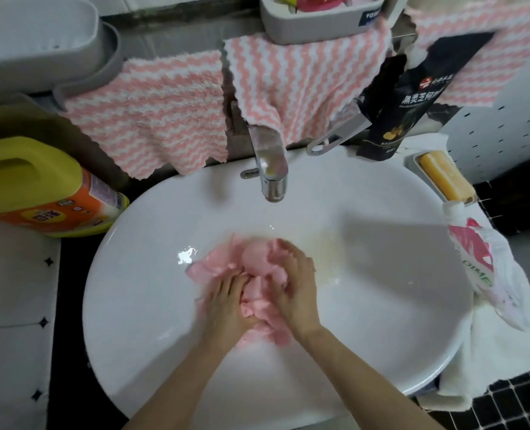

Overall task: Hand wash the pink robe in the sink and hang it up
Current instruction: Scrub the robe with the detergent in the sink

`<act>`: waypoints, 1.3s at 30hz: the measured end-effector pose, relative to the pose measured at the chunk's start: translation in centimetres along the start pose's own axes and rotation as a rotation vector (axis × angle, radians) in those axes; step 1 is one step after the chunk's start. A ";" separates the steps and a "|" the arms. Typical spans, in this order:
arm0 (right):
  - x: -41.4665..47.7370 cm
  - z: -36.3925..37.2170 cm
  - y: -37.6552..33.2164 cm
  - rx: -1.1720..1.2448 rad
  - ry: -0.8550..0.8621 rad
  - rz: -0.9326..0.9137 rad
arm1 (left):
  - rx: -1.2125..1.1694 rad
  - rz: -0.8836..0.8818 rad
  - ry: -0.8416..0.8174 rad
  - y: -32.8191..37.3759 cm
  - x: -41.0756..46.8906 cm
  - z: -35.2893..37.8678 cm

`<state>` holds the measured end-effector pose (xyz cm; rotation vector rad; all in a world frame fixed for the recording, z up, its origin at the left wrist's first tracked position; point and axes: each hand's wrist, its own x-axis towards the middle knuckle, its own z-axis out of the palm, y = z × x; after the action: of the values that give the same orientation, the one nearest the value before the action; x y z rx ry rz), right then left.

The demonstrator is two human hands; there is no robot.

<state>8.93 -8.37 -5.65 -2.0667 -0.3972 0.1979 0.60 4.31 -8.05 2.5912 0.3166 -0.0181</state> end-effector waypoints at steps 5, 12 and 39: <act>-1.6 3.5 2.0 -0.430 -0.098 -0.219 | -0.085 -0.218 0.008 -0.9 0.0 1.8; 6.5 2.9 1.5 -0.388 -0.184 0.146 | -0.012 -0.191 -0.010 -0.5 0.0 1.4; 2.5 2.9 0.1 -0.262 -0.063 -0.230 | -0.047 -0.086 0.196 -1.8 0.6 3.0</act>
<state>10.35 -5.13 -7.13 -2.2522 -0.7279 0.0747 0.97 4.43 -11.56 2.5349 0.4936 0.2118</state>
